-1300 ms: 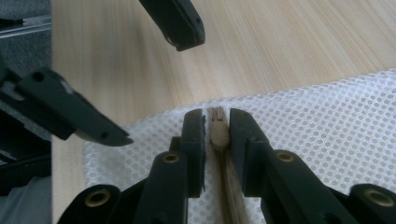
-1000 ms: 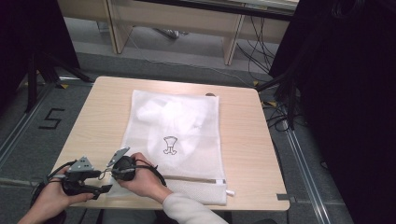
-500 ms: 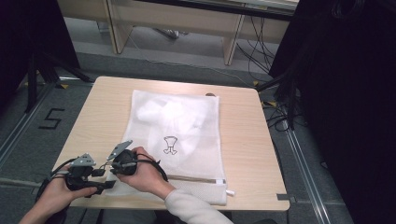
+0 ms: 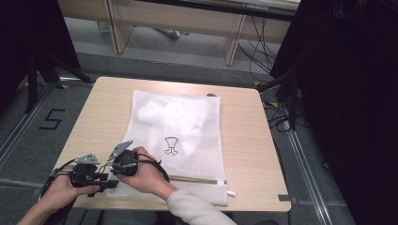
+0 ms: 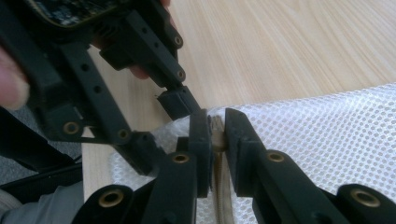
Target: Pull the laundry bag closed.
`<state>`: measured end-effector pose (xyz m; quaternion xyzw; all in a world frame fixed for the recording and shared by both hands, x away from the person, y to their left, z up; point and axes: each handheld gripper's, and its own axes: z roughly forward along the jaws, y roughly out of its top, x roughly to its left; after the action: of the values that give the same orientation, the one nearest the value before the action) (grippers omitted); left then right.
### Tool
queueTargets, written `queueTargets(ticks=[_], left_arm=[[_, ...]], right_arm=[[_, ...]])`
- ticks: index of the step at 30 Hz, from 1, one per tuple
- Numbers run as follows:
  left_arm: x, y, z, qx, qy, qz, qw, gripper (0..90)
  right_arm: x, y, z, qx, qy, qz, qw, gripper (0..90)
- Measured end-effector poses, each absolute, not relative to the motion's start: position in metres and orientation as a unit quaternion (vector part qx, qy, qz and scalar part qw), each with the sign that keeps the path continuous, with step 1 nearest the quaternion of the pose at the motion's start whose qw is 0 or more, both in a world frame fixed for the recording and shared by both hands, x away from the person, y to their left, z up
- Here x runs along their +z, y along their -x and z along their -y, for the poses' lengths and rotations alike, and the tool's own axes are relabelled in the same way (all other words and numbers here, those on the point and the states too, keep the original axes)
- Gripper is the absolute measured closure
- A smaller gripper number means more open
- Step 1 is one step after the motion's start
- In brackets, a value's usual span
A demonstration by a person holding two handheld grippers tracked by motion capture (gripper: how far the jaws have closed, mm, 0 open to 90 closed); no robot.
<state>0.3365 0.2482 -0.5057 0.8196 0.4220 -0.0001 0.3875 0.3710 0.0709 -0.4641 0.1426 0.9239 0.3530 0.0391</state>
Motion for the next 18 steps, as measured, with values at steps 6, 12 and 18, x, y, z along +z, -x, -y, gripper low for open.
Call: queueTargets(ticks=[6,12,18], left_arm=[[-0.506,-0.340,-0.246,-0.017,-0.804,-0.437,0.402,75.0],[-0.502,-0.338,-0.243,-0.017,-0.803,-0.445,0.396,84.3],[-0.501,-0.338,-0.244,-0.046,-0.785,-0.470,0.401,85.5]], right_arm=[[-0.462,-0.371,-0.068,0.348,-0.137,-0.927,0.044,82.3],[-0.462,-0.371,-0.061,0.349,-0.141,-0.926,0.041,82.3],[-0.463,-0.369,-0.058,0.341,-0.138,-0.929,0.044,82.4]])
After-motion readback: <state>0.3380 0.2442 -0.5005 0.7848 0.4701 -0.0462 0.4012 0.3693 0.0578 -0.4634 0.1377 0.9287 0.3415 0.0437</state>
